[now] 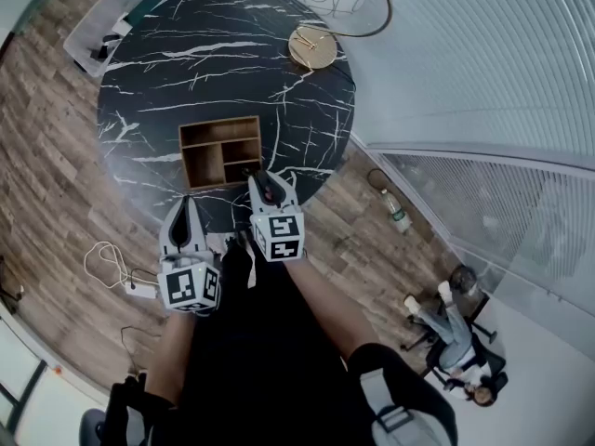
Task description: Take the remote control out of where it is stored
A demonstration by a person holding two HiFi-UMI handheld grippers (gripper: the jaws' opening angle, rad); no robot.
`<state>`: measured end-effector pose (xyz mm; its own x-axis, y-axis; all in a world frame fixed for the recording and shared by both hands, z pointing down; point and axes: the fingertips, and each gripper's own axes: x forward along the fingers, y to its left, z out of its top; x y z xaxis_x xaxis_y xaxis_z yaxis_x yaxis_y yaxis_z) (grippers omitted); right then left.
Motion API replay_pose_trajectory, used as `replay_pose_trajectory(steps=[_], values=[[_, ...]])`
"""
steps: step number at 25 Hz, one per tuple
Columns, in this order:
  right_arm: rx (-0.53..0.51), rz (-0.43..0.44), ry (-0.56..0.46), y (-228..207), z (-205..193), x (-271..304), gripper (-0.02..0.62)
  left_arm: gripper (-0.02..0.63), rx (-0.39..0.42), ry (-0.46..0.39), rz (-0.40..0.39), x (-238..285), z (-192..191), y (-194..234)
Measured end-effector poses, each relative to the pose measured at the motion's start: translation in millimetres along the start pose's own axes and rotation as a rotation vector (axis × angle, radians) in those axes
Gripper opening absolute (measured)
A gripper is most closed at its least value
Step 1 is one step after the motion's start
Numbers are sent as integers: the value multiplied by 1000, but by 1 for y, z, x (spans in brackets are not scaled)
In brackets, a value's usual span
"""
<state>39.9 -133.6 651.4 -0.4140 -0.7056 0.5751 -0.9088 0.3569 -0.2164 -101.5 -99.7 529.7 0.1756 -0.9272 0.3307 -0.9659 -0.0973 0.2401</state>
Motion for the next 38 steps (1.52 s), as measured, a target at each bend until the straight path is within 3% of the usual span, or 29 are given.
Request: replay_pose_trajectory(steps=[38], values=[[-18,-30,-105,19,33,-48,98,8,16,-85,-40,-40,30,-11]])
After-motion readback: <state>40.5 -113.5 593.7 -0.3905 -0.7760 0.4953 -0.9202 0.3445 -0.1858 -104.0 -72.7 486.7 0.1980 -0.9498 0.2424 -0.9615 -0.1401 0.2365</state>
